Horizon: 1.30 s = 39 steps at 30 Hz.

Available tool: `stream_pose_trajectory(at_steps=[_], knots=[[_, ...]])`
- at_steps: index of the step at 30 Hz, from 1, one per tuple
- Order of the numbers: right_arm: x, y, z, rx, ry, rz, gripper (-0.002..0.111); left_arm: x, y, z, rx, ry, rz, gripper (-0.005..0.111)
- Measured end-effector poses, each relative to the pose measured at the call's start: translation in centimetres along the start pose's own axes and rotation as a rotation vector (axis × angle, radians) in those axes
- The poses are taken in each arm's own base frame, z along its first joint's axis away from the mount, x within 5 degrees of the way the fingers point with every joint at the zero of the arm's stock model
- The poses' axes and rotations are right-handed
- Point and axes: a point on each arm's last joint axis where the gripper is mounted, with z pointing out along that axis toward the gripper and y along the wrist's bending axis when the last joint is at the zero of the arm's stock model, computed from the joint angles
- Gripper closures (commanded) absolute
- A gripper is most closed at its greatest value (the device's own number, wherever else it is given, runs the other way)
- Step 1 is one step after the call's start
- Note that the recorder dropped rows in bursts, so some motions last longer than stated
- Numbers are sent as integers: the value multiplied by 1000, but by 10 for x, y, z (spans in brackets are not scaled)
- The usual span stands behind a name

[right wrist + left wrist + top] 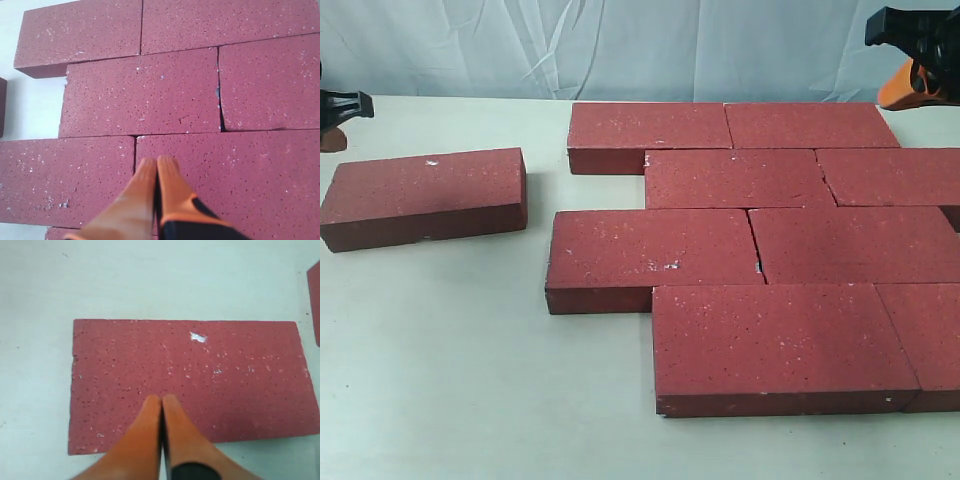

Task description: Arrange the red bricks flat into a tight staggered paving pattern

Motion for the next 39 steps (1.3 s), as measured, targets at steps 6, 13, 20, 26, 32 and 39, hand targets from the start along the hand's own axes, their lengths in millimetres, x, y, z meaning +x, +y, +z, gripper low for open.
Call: stream_pose_trajectory(at_steps=[6, 13, 20, 26, 32, 39], knots=[[0, 0, 0, 0, 0, 0, 109, -3, 5, 3, -24, -34, 10, 107], [0, 0, 0, -1, 0, 1, 109, 11, 12, 36, -27, 56, -42, 107], [0, 1, 0, -6, -1, 5, 109, 19, 18, 60, -44, 84, -81, 107], [0, 1, 0, -10, -3, 10, 109, 26, 22, 75, -55, 100, -123, 107], [0, 1, 0, -10, -3, 10, 109, 28, 22, 82, -61, 90, -118, 107], [0, 1, 0, -10, -5, 10, 109, 28, 18, 87, -58, 79, -12, 107]])
